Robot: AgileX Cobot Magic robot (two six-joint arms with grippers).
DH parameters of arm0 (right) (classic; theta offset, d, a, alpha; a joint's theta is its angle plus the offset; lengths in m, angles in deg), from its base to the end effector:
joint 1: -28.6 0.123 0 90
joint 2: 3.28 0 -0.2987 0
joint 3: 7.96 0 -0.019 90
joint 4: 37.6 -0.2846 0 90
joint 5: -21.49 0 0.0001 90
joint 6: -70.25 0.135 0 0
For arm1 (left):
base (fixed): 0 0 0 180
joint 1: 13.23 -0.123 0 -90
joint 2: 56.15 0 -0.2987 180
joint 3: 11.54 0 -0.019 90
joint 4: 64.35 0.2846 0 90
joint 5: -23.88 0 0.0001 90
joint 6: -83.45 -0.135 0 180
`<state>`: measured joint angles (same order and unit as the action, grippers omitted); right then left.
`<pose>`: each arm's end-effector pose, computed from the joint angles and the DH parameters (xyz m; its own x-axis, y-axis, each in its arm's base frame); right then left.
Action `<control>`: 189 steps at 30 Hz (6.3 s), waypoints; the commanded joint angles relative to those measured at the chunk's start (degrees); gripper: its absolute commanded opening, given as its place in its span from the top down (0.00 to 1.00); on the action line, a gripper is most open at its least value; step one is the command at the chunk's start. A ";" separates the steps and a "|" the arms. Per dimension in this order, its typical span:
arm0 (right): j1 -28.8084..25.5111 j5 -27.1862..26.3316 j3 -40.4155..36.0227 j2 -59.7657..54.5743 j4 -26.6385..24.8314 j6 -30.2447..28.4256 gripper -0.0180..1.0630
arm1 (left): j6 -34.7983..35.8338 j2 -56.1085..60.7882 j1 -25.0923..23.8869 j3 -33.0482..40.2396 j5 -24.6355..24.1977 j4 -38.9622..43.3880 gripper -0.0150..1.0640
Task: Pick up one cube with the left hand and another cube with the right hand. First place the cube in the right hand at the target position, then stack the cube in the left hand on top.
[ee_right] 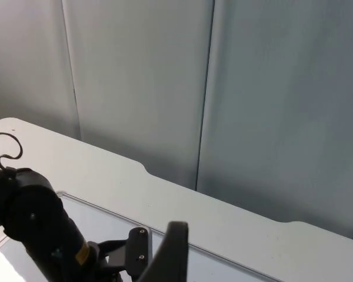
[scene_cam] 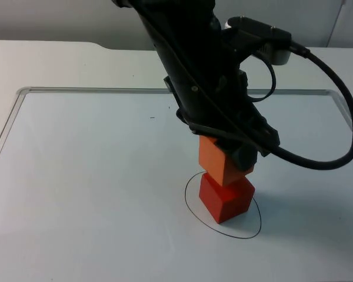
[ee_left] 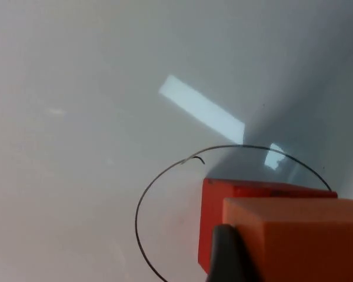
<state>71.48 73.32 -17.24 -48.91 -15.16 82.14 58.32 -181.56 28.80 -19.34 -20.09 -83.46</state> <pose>0.1285 0.0640 0.4833 -0.1652 -0.2085 -0.9640 -0.4436 0.8886 -0.1162 0.3353 -0.3435 0.1279 -0.5477 0.7467 -0.3775 0.8312 0.5372 -0.1434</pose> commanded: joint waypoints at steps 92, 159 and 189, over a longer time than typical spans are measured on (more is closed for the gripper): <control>0.23 -6.26 -6.42 0.32 -13.42 -12.36 0.22 | 7.98 61.77 2.47 24.72 -6.50 12.29 0.22; 0.23 -3.74 -36.93 28.00 -25.88 -17.99 0.22 | 25.71 117.98 2.18 55.99 -17.95 19.42 0.07; 0.31 9.99 -39.02 38.21 -17.45 -7.49 0.22 | 25.59 117.98 2.18 55.99 -17.83 19.44 0.07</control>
<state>71.84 83.29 -55.89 -10.89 -33.17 74.18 83.85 -63.85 30.81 36.23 -38.65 -63.49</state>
